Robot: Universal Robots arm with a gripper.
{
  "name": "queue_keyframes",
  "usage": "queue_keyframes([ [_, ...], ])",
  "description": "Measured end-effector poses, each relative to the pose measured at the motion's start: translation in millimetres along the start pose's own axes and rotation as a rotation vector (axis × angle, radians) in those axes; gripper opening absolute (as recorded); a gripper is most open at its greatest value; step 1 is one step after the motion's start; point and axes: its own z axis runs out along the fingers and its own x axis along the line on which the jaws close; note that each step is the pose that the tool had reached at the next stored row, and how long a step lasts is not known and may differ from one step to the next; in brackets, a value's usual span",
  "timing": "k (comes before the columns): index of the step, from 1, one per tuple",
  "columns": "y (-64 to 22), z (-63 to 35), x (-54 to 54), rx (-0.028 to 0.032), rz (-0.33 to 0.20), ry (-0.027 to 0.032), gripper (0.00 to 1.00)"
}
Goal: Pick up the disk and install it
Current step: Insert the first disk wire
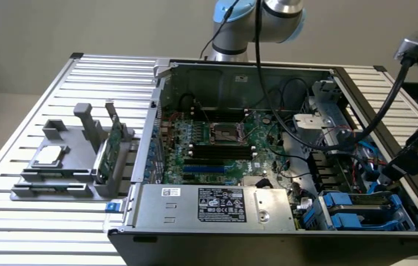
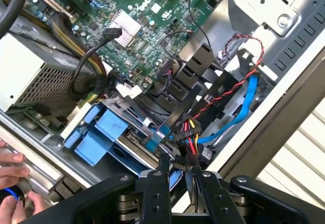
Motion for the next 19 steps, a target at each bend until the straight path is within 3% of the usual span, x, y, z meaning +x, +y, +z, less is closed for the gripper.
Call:
queue_keyframes([
  [11, 0.0, 0.1, 0.0, 0.0036, 0.184, -0.0063, 0.27],
  [13, 0.1, 0.2, 0.0, 0.0074, 0.204, -0.0126, 0.27],
  [19, 0.7, 0.1, -0.5, 0.0261, 0.256, -0.0426, 0.27],
])
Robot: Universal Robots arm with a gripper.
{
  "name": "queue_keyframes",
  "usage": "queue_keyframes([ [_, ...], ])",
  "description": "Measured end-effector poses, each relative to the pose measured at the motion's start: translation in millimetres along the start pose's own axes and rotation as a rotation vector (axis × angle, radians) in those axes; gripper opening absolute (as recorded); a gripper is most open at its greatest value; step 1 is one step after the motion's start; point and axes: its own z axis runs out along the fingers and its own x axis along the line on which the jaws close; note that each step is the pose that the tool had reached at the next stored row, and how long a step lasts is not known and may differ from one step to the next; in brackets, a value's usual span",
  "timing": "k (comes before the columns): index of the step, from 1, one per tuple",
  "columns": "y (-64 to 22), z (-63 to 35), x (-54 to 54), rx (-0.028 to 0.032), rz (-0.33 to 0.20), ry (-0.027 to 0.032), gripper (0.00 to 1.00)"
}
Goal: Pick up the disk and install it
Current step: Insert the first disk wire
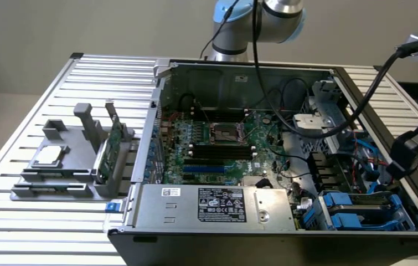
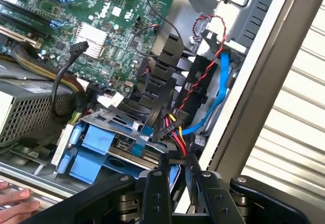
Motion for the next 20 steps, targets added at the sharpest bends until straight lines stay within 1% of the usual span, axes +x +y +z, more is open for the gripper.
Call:
queue_keyframes([
  [1, 0.1, 0.0, 0.0, 0.0028, 0.01, -0.0055, 0.27],
  [3, 0.3, 0.1, -0.1, 0.0071, 0.028, -0.014, 0.27],
  [6, 0.4, 0.0, -0.2, 0.0119, 0.053, -0.0221, 0.27],
  [11, 0.6, 1.4, 0.1, 0.0178, 0.097, -0.0301, 0.27],
  [14, 0.8, 3.7, 0.4, 0.0211, 0.13, -0.0326, 0.27],
  [16, 0.8, 4.1, 0.6, 0.0208, 0.148, -0.0351, 0.27],
  [20, 1.2, 4.2, 1.5, 0.0167, 0.181, -0.0382, 0.27],
])
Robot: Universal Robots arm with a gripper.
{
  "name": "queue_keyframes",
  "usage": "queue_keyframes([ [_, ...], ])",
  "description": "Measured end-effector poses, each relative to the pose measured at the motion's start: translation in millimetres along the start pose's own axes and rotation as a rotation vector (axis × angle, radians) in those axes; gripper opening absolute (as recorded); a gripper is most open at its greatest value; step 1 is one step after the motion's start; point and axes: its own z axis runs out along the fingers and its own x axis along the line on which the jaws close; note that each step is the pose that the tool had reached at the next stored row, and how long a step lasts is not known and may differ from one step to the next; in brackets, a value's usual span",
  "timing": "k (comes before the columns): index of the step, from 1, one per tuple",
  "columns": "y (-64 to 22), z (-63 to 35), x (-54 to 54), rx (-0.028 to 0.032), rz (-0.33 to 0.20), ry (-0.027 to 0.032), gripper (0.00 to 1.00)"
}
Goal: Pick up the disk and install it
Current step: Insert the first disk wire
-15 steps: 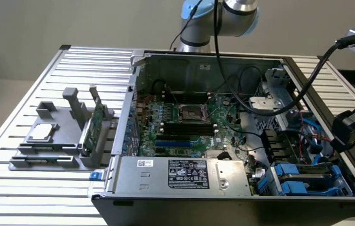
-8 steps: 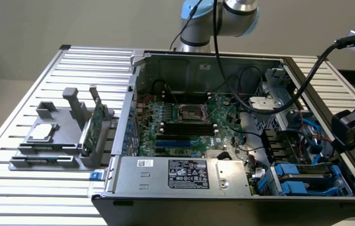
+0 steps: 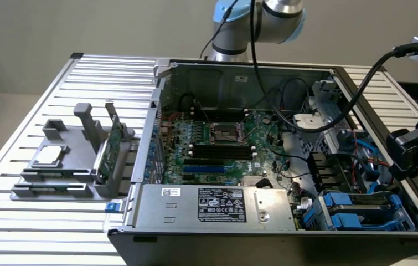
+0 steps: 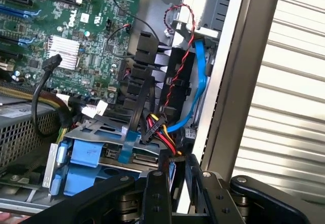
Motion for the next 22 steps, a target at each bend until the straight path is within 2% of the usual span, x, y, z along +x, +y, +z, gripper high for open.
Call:
queue_keyframes([
  [4, 1.6, -0.9, 7.1, -0.0046, 0.009, -0.0053, 0.27],
  [8, 2.6, -1.2, 10.6, -0.0022, 0.022, -0.0137, 0.27],
  [11, 3.0, -1.3, 10.6, 0.0022, 0.043, -0.0248, 0.27],
  [14, 4.3, -1.4, 10.8, 0.0075, 0.059, -0.0439, 0.27],
  [15, 5.7, -1.3, 11.5, 0.0105, 0.066, -0.0577, 0.27],
  [17, 7.2, -1.5, 12.6, 0.0131, 0.07, -0.0705, 0.27],
  [18, 8.7, -1.7, 14.4, 0.0151, 0.074, -0.0816, 0.27],
  [22, 12.1, -2.1, 20.0, 0.0189, 0.083, -0.0963, 0.27],
])
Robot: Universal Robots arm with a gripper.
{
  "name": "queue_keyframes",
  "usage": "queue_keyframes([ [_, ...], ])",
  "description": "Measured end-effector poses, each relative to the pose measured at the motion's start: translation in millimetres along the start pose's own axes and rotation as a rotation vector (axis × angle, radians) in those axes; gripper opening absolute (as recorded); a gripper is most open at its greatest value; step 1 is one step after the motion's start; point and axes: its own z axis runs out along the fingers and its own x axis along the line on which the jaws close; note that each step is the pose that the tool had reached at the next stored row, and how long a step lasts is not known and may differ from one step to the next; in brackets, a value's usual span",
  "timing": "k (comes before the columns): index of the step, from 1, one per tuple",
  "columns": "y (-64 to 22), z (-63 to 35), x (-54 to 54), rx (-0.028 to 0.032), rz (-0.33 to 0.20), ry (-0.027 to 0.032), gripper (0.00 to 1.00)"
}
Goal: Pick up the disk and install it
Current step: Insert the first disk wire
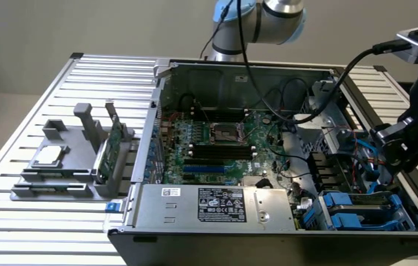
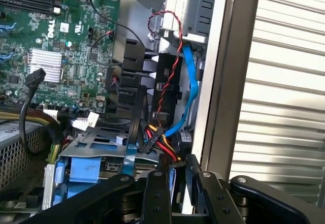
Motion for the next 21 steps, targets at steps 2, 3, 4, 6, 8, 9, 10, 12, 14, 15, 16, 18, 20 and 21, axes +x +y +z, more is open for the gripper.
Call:
queue_keyframes([
  [2, 1.2, -0.4, 3.2, 0.0016, 0.005, -0.0058, 0.27],
  [3, 1.6, -0.5, 4.8, 0.0025, 0.007, -0.0099, 0.27],
  [4, 2.1, -0.6, 6.1, 0.0034, 0.009, -0.0144, 0.27],
  [6, 2.8, -0.6, 8.1, 0.0057, 0.014, -0.0239, 0.27],
  [8, 3.4, -0.2, 9.0, 0.0083, 0.021, -0.0342, 0.27],
  [9, 3.7, 0.1, 9.3, 0.0099, 0.025, -0.04, 0.27],
  [10, 4.0, 0.4, 9.5, 0.0115, 0.03, -0.0457, 0.27],
  [12, 4.7, 1.3, 10.7, 0.0145, 0.039, -0.0552, 0.27],
  [14, 5.8, 2.0, 12.9, 0.0168, 0.046, -0.0623, 0.27],
  [15, 6.4, 2.1, 14.4, 0.0178, 0.049, -0.0656, 0.27],
  [16, 7.0, 2.3, 16.0, 0.0187, 0.051, -0.0686, 0.27],
  [18, 8.2, 2.5, 19.3, 0.0205, 0.057, -0.0736, 0.27],
  [20, 9.3, 2.5, 22.9, 0.0222, 0.062, -0.0785, 0.27],
  [21, 9.8, 2.4, 24.6, 0.023, 0.065, -0.0808, 0.27],
])
